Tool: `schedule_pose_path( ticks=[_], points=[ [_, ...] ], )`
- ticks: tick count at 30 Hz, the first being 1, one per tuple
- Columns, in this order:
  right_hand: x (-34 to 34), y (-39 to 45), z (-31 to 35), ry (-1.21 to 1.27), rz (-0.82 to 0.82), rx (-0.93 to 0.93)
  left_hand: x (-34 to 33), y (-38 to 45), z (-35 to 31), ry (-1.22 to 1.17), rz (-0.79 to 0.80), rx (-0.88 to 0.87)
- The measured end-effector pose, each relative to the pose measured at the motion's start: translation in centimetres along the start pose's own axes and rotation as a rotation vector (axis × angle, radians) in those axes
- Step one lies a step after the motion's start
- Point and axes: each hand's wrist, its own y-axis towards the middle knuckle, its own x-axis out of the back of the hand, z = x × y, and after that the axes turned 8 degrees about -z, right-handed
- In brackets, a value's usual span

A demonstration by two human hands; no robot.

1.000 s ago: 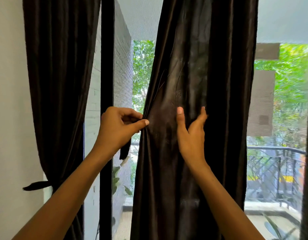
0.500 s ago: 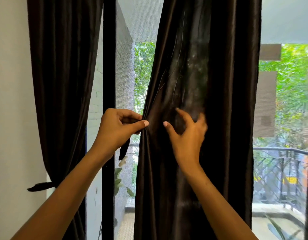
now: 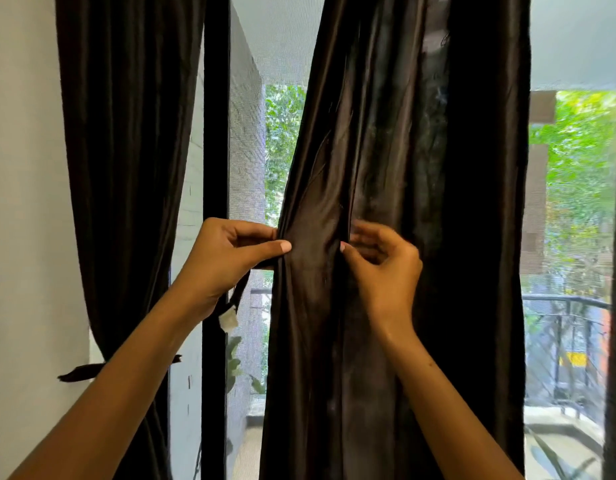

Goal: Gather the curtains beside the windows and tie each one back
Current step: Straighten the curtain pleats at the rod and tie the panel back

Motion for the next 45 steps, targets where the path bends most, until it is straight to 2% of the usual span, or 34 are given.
schedule_pose_path(
  ticks=[2, 6, 9, 11, 15, 20, 29, 35, 37, 40, 41, 44, 45],
  points=[
    [0.0, -0.9, 0.7, -0.079, -0.043, 0.091, -0.2, -0.1, 0.3, 0.146, -0.094, -0.112],
    [0.7, -2.1, 2.3, -0.096, -0.099, 0.203, -0.6, -0.9, 0.0, 0.557, -0.259, -0.471],
    [1.5, -2.5, 3.1, -0.02, -0.1, 0.22, -0.8, -1.1, 0.2, 0.704, -0.284, -0.582],
    [1.3, -3.1, 3.1, -0.005, -0.039, 0.227, -1.2, -1.3, 0.2, 0.643, -0.252, -0.576],
    [0.5, -4.7, 2.3, -0.105, 0.16, 0.234, -1.8, -1.7, 0.0, 0.421, -0.19, -0.448],
    [1.3, -5.3, 2.6, -0.273, 0.199, 0.266, -1.4, -1.7, 0.3, 0.249, -0.126, -0.337],
    [1.1, -5.5, 2.7, -0.23, 0.295, 0.221, -1.6, -1.8, 0.2, 0.078, 0.017, -0.213],
    [1.6, -6.1, 2.4, -0.203, 0.39, 0.271, -2.3, -0.3, 0.7, 0.122, -0.065, -0.168],
    [2.0, -5.4, 2.3, -0.161, 0.343, 0.268, -2.6, 0.1, 1.1, 0.174, -0.085, -0.18],
    [2.3, -3.0, 1.9, -0.176, -0.002, 0.308, -3.2, 0.3, 1.6, 0.228, -0.098, -0.19],
    [2.4, -1.9, 1.8, -0.213, -0.072, 0.284, -3.5, 0.3, 1.7, 0.222, -0.089, -0.181],
    [2.7, 1.1, 1.5, -0.168, -0.064, 0.077, -4.7, 0.1, 1.8, 0.171, -0.02, -0.152],
    [2.8, 1.5, 1.3, -0.139, -0.043, 0.085, -5.2, 0.0, 1.9, 0.172, -0.001, -0.167]
  ],
)
